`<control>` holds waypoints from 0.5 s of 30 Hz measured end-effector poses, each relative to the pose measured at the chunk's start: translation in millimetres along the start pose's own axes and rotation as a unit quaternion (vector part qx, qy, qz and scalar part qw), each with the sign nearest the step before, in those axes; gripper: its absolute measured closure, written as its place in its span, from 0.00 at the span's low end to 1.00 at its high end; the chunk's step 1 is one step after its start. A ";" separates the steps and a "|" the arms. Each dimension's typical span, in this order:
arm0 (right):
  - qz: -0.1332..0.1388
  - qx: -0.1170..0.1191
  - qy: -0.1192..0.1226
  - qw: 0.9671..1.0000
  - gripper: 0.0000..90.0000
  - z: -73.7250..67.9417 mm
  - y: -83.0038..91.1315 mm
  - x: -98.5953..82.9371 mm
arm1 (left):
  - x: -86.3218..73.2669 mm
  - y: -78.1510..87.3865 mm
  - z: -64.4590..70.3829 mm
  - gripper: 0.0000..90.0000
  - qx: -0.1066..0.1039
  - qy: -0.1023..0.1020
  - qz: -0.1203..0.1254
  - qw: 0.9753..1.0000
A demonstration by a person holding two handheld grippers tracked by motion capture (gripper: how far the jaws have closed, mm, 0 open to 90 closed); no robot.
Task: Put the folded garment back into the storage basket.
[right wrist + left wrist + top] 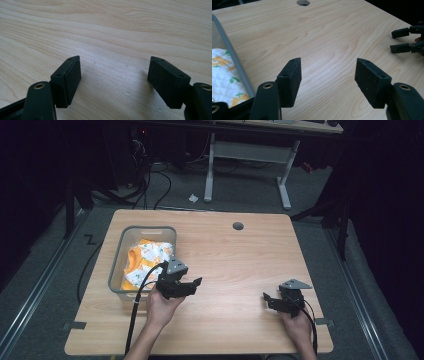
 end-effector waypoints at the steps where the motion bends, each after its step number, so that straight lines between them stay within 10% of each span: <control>1: 0.000 0.000 0.000 1.000 0.30 0.1 0.0 0.0 | -0.8 -0.8 0.5 0.43 -0.001 -0.001 -0.001 1.000; 15: 0.000 0.000 0.000 1.000 0.30 -0.1 0.0 0.0 | -8.9 -16.4 14.3 0.43 -0.025 0.005 -0.006 1.000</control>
Point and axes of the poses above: each handheld gripper's, and its own axes: y roughly backward along the jaws, x roughly out of its top, z roughly to its right, the point moved 5 cm from there along -y, roughly forward along the jaws, and after that the axes turned 5 degrees about y, right-handed, at the moved point
